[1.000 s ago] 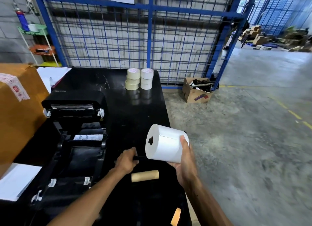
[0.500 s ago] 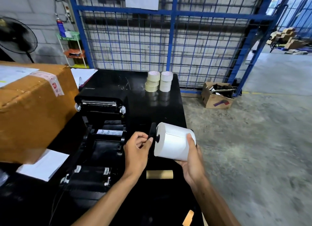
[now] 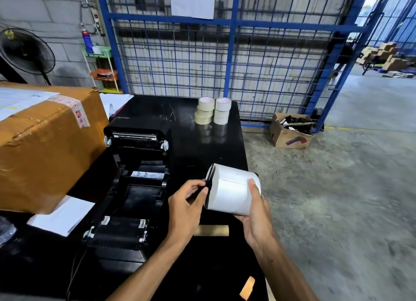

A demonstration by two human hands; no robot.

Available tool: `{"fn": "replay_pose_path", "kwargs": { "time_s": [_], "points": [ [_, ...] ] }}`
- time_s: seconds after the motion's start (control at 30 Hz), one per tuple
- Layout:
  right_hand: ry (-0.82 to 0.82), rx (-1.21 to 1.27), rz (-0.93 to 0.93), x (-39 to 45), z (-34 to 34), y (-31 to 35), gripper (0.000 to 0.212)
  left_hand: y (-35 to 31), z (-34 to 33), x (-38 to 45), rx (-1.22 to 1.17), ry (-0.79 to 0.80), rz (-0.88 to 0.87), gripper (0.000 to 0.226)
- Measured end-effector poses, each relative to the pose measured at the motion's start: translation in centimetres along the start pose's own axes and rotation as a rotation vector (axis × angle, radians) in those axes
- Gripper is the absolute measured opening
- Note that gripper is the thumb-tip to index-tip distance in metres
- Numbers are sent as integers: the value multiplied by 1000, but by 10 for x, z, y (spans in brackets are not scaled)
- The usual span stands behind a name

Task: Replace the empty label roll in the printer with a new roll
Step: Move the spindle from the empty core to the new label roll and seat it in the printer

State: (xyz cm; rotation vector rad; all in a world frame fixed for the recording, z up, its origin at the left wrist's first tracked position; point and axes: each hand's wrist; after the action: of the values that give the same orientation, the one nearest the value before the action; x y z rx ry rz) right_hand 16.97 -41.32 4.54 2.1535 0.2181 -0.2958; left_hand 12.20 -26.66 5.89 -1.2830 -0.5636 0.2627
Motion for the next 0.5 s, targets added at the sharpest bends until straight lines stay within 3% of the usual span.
{"fn": "replay_pose_path", "kwargs": {
  "time_s": [0.5],
  "points": [
    [100,-118,108,-17,-26,-13,38,-3,26,-5,-65,-62,59,28]
  ]
}}
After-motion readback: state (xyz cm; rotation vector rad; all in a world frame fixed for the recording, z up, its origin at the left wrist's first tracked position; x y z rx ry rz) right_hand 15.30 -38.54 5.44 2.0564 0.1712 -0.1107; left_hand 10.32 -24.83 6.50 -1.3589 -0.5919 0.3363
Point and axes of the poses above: each hand's wrist, its own x-axis towards the middle knuckle, its own z-axis out of the back of the hand, y = z × x, and after that the axes turned 5 degrees about x, right-handed
